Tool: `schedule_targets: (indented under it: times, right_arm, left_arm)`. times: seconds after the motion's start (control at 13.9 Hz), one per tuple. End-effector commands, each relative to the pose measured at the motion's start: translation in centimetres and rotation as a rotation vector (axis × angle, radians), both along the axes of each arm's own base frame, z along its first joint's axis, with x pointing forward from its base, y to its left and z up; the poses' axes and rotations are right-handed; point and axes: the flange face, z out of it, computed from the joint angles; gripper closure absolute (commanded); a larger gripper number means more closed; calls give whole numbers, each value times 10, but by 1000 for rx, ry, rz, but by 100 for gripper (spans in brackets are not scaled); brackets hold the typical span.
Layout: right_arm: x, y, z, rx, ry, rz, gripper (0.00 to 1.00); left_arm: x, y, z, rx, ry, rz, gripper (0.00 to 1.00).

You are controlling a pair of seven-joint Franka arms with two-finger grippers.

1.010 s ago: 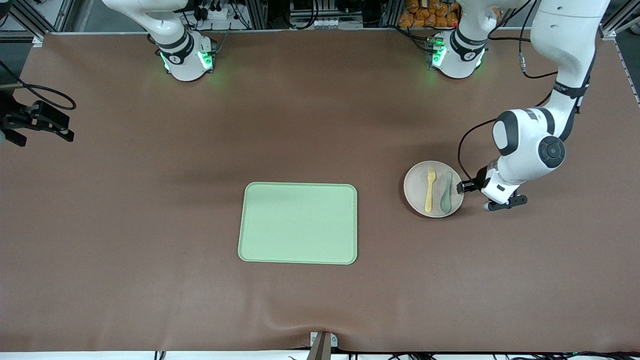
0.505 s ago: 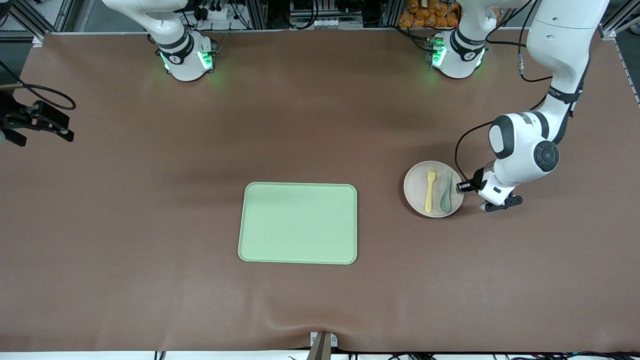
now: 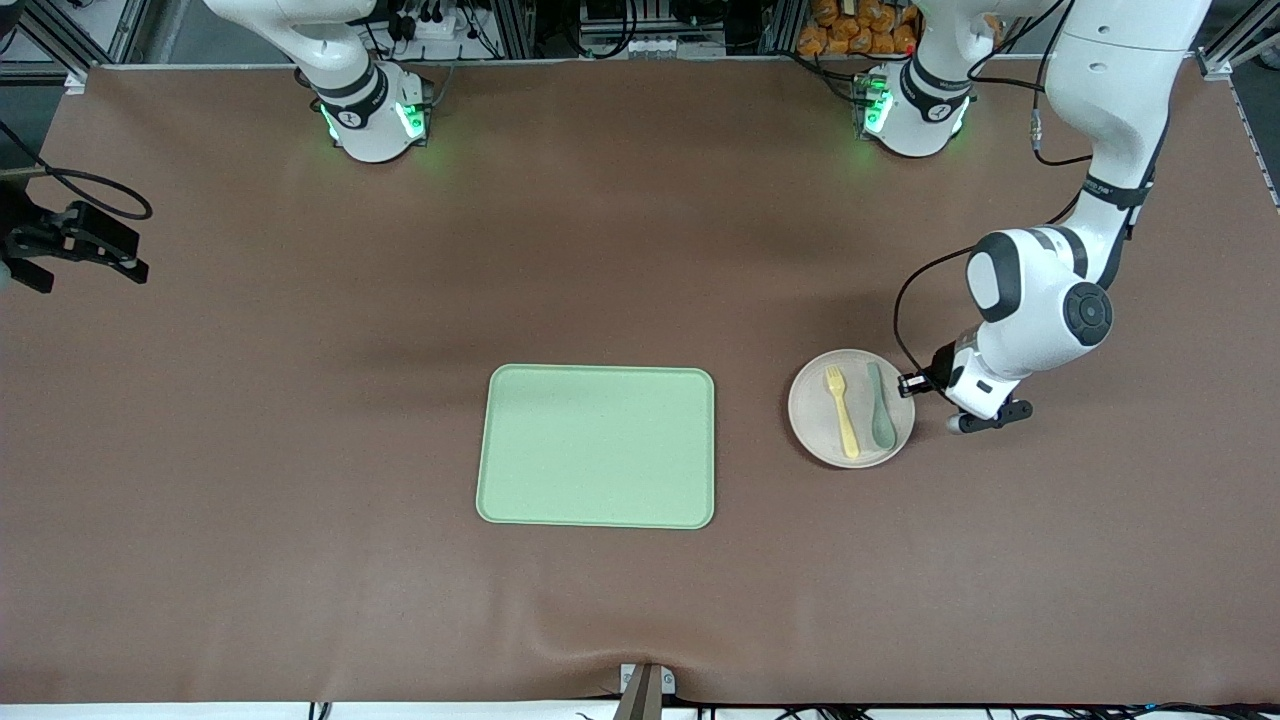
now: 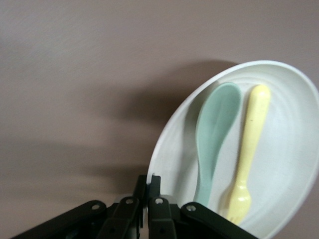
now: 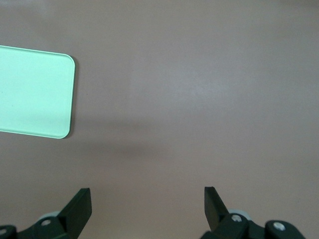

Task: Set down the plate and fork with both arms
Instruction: 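Grip the plate rim with the left gripper and slide it onto the placemat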

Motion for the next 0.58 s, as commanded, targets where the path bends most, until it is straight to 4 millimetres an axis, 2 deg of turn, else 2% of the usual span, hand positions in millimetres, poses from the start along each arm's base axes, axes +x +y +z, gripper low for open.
schedule_targets:
  times: [0.0, 0.07, 0.22, 0.29, 0.51]
  right_arm:
    - [-1, -1, 2, 12, 2, 3, 0]
    - [-1, -1, 2, 12, 2, 3, 0]
    - [-1, -1, 2, 12, 2, 3, 0]
    - [-1, -1, 2, 12, 2, 3, 0]
    - [-1, -2, 2, 12, 2, 1, 0]
  left_arm:
    - [36, -40, 51, -66, -28, -72, 100]
    - [47, -61, 68, -88, -29, -110, 100]
    - [66, -93, 81, -115, -26, -151, 100]
    - [70, -117, 80, -122, -32, -183, 100]
    - [79, -185, 59, -139, -32, -235, 100]
